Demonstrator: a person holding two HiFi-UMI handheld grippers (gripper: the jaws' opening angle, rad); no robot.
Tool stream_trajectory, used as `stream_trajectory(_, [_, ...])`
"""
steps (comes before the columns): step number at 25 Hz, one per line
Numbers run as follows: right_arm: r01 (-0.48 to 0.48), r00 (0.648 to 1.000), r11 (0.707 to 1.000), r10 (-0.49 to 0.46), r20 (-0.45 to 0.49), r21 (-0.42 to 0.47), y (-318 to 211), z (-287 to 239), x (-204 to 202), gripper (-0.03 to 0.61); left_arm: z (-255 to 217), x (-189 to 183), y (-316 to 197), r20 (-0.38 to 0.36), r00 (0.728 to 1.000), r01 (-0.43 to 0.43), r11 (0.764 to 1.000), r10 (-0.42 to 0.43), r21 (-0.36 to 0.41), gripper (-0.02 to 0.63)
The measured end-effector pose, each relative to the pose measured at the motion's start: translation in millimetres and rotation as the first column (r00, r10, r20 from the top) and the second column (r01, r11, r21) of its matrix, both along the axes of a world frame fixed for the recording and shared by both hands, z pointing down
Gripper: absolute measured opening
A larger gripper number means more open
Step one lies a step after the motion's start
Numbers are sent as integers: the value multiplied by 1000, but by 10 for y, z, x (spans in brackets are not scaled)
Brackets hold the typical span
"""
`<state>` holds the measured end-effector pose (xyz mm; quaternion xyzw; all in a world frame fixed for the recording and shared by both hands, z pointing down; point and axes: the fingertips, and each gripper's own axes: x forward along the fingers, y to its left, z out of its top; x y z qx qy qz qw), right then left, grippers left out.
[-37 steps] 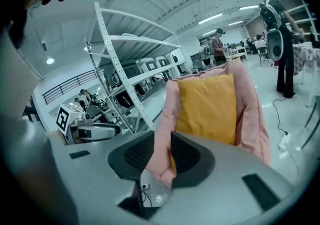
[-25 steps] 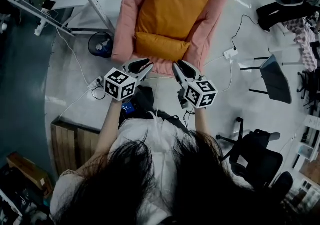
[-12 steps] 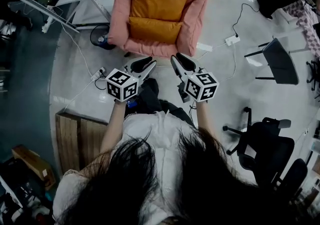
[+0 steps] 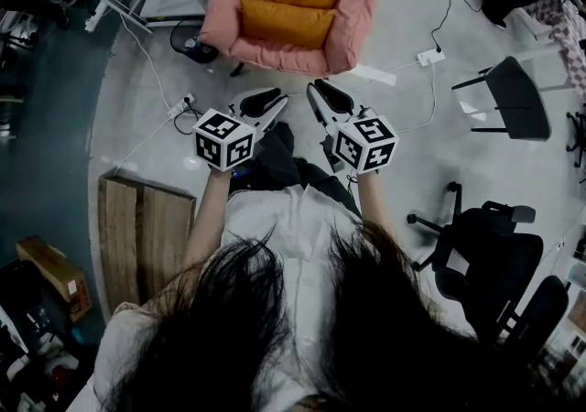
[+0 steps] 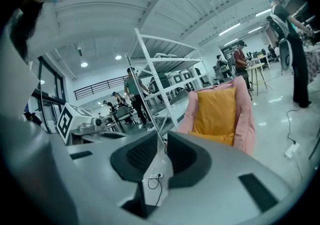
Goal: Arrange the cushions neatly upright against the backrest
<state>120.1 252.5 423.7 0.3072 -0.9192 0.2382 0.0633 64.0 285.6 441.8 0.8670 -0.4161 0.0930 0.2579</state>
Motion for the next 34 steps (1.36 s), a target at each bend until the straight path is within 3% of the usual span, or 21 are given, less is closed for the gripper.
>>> stream_trajectory(7, [2,1000,999,-3,6,32,230,-89,2,66,-112,-36,236,31,999,15,1000,-16,26,100])
stream_trajectory(23, [14,1000,998,-13,-22,63,235,-131,27,63,-244,-107,171,56,998,34,997,-38,68,100])
stream_trajectory(30, [22,999,998,-20,-28,66,199,-117,12,63,-294,-273,98,63,993,91,992,-97,92,100])
stream_trajectory(34, [26,999,997,-24,-32,68,152,-104,17,63,-364,-457,10,83,978,180,972,-194,153,100])
